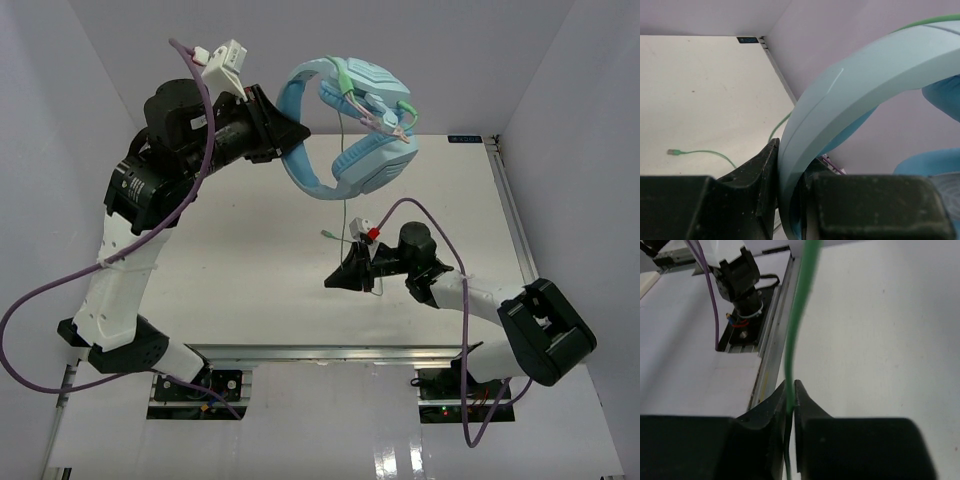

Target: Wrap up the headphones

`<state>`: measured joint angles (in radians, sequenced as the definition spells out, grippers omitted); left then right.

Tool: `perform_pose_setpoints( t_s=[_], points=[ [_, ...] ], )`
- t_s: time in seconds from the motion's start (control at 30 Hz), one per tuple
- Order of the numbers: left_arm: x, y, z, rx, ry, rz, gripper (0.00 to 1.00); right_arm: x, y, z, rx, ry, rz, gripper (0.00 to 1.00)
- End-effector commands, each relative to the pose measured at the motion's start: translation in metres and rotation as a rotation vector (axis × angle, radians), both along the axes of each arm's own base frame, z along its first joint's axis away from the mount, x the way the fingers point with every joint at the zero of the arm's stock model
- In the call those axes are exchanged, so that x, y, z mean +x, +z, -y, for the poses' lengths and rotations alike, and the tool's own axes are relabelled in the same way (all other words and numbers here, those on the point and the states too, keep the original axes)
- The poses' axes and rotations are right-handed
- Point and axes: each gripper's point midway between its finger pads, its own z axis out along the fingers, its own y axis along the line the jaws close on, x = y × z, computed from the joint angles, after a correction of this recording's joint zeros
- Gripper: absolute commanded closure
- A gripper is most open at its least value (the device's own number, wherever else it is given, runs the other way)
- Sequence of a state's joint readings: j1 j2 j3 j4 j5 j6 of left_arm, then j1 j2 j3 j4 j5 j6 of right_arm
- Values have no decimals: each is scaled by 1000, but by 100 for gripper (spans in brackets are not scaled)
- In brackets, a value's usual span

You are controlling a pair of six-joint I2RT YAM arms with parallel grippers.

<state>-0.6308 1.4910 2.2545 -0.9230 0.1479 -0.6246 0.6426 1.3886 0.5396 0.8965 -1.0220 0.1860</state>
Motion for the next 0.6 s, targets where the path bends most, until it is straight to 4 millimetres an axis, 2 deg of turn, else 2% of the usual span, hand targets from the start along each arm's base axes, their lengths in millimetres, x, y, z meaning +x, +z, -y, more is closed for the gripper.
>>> perform_pose_setpoints(
  t_s=[0.0,0.13,0.2,0.27,0.33,0.37,0.43,0.53,0.57],
  points=[
    [0,21,-45,-22,205,83,100,-5,-14,15,-100,-14,128,92],
    [27,-8,-75,98,413,81,100,10,-17,35,-260,-120,246,92],
    [48,-31,-97,200,570,78,100,13,-9,50,-379,-153,293,92],
    [74,-64,-105,331,666,75,100,23,4,67,-486,-205,398,92],
    [92,-73,-111,372,741,92,100,33,18,74,-538,-202,499,92],
    [103,-88,-107,404,747,80,100,34,11,81,-596,-192,508,92],
    [129,-99,-99,406,784,76,100,37,0,88,-711,-162,516,92],
    [168,-122,-82,419,830,26,100,45,-5,87,-822,-141,588,92],
    [175,-129,-81,428,851,11,100,55,-1,94,-866,-184,621,92]
  ],
)
